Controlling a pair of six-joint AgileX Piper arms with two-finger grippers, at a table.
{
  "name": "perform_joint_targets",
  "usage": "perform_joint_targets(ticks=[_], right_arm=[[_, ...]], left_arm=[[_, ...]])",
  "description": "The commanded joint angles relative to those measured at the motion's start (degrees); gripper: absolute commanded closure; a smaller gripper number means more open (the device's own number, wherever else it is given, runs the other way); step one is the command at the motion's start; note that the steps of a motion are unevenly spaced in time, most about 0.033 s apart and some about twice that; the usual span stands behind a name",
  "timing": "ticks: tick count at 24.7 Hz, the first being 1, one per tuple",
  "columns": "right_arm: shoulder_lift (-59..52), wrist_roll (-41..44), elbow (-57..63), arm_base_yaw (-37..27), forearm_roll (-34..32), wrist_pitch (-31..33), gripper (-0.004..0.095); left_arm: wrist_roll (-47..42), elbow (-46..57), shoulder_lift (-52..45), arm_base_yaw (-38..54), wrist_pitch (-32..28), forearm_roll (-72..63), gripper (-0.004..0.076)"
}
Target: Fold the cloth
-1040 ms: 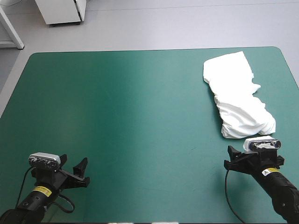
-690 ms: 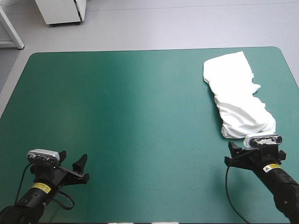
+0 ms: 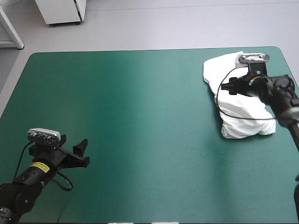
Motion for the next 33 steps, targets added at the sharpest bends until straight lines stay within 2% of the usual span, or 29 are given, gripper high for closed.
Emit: perform_joint_targets(ticks=[1, 5, 13, 18, 20, 21, 22, 23, 26, 30, 33], right_arm=[[8.9, 0.7, -12.0, 0.1, -0.9, 1.4, 0.0251], [19.7, 1.2, -23.3, -0.1, -1.3, 7.1, 0.0251], [40.3, 3.9, -45.4, -2.1, -2.7, 24.7, 0.0238], [44.7, 2.9, -48.8, -2.8, 2.1, 24.1, 0.0252], [46.0, 2.4, -48.7, -2.4, 3.6, 23.6, 0.0348], [47.2, -0.8, -48.7, -1.6, 6.1, 23.4, 0.058], [47.3, -2.3, -48.7, -1.1, 7.7, 23.1, 0.0716], [47.6, -6.1, -48.7, 0.8, 10.0, 22.6, 0.0926], [47.5, -11.7, -51.5, 7.0, 11.1, 24.9, 0.0927], [47.0, -14.9, -59.7, 22.2, 11.1, 33.0, 0.0927], [46.1, -16.0, -60.1, 32.2, 11.1, 33.2, 0.0927]], left_arm=[[0.2, -2.2, 0.2, -0.4, -3.8, -0.5, 0.0213], [0.2, -2.2, 0.2, -0.4, -3.8, -0.8, 0.0213], [0.2, -2.3, 0.1, -0.4, -3.7, -0.8, 0.0213], [0.2, -3.4, 0.1, -0.4, -3.9, -0.8, 0.0213], [0.2, -4.1, 0.1, -0.4, -4.1, -0.8, 0.0213], [0.2, -4.6, 0.1, -0.4, -4.7, -0.8, 0.0213], [0.2, -4.8, 0.1, -0.4, -5.0, -0.8, 0.0213], [0.2, -5.4, 0.1, -0.4, -5.1, -0.8, 0.0213], [0.2, -6.5, 0.1, -0.4, -4.0, -0.8, 0.0213], [-0.3, -9.3, 0.1, -0.4, -2.1, 2.4, 0.0213], [-3.3, -11.5, 0.1, -0.2, -0.9, 7.7, 0.0213]])
